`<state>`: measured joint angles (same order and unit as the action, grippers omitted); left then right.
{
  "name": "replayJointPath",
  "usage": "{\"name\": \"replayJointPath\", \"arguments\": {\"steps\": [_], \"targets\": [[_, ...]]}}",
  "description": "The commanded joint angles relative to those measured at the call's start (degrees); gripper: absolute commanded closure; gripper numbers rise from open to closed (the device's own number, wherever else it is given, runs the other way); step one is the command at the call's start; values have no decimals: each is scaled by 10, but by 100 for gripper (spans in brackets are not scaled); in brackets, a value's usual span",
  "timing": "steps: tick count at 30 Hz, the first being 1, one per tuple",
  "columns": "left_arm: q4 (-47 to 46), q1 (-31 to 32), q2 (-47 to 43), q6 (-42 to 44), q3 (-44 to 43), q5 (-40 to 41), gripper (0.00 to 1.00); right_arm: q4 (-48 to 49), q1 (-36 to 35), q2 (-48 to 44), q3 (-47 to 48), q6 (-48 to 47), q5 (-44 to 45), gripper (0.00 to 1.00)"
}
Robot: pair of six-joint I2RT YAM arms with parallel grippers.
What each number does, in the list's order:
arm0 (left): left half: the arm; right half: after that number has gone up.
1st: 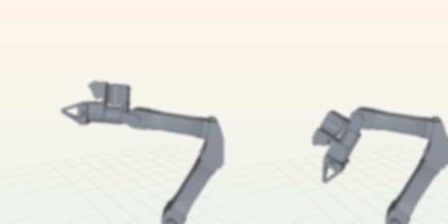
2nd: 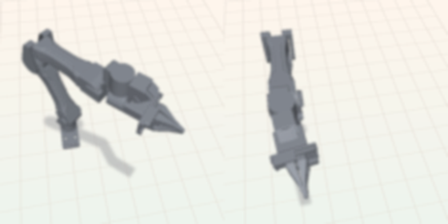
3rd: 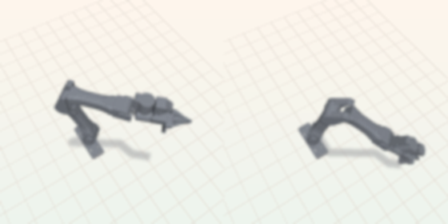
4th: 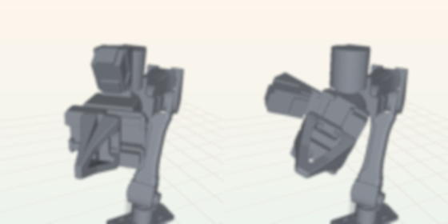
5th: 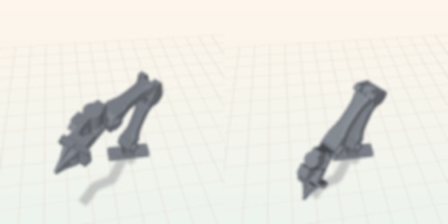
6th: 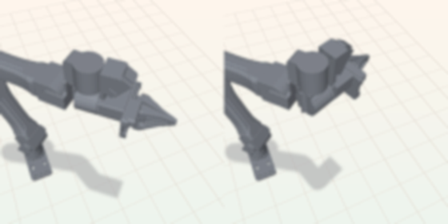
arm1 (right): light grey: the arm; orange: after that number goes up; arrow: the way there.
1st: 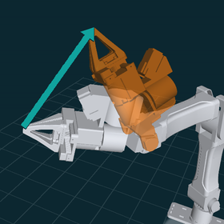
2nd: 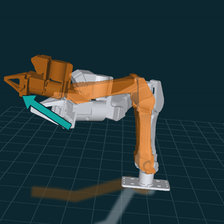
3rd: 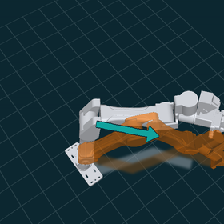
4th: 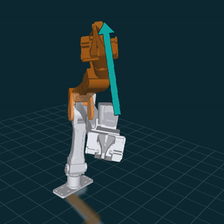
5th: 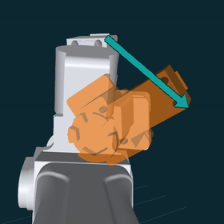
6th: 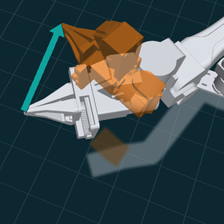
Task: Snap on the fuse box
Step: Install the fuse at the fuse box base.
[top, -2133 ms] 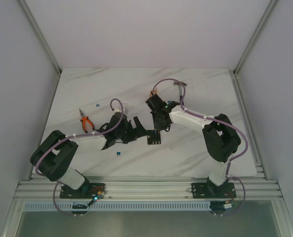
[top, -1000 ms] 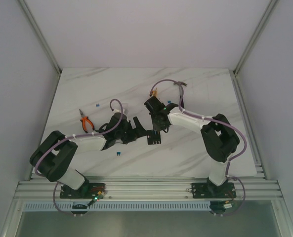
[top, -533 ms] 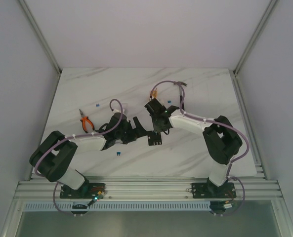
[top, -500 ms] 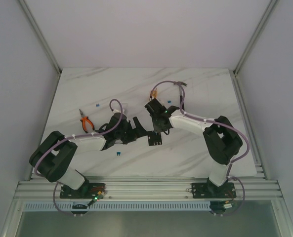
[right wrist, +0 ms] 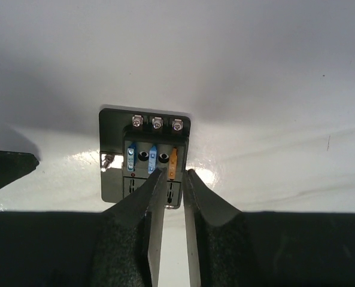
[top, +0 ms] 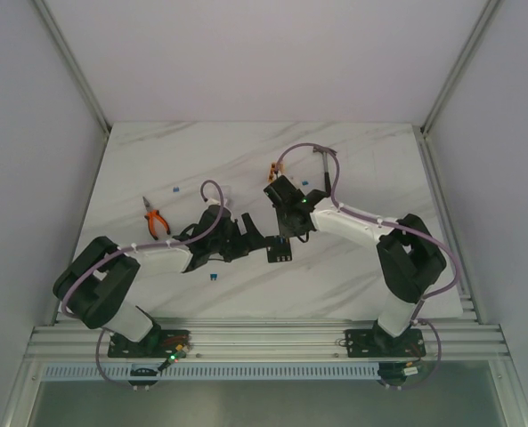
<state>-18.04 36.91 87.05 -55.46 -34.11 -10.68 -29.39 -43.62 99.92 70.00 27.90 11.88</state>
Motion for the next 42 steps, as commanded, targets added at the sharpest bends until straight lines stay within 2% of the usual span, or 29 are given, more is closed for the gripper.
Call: {"name": "replayJointPath", "arguments": {"steps": [1,11,31,42], "targets": [[-2,8,16,1,-19,-13,8,-21,-4,5,5,15,12,77],[-1,19,53,8,-42,-19,16,-20,-3,29,16,16,8,82],[-2,24,95,10,-53,-23,51,-49,4,61,19,8,-26,96],[0,25,111,8,-53,-20,55,-58,15,77,10,7,-26,100]]}}
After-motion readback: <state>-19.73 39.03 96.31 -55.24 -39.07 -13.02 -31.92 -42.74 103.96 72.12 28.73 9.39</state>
